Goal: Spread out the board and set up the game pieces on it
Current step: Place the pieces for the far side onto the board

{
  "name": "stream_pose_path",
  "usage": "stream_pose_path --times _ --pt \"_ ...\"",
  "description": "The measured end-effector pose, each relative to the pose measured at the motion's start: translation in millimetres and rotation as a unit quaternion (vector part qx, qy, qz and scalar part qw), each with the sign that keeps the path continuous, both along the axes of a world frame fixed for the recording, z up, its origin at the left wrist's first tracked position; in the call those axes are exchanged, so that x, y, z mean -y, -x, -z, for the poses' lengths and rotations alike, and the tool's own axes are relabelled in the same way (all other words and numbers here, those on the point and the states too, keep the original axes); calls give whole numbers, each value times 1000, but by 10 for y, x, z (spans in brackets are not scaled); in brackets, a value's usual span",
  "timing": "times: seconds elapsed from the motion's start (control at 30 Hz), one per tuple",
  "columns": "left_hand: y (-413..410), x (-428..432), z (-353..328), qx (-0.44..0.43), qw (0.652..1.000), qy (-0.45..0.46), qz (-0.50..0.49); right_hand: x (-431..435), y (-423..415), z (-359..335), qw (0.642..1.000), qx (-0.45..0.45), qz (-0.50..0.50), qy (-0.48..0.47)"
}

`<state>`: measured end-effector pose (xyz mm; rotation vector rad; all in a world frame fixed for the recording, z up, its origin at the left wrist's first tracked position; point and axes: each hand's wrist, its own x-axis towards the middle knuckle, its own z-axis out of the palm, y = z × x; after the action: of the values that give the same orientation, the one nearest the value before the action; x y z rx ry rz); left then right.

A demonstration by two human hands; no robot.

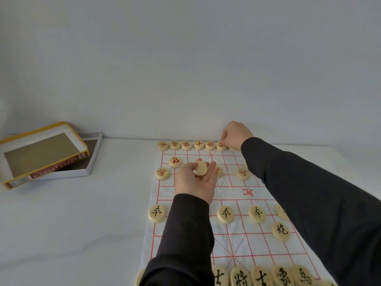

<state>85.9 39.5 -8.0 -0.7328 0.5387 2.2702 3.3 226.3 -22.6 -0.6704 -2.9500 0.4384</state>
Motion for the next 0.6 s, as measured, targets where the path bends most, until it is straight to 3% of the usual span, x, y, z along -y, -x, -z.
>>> stream_pose_path --times 0.13,0.3,0.47,0.6 --pt "9 1 0 2 1000 0 -3 -33 -41 -29 999 -21 -33 -12" --pt "14 2 25 7 1000 -5 -17 -37 -88 -24 995 33 -82 -41" --pt "11 7 30 -26 1000 14 -11 12 -127 11 994 30 -83 -70" --pt "-1 23 -29 -19 999 4 -43 2 -284 -30 996 -63 -57 -10"
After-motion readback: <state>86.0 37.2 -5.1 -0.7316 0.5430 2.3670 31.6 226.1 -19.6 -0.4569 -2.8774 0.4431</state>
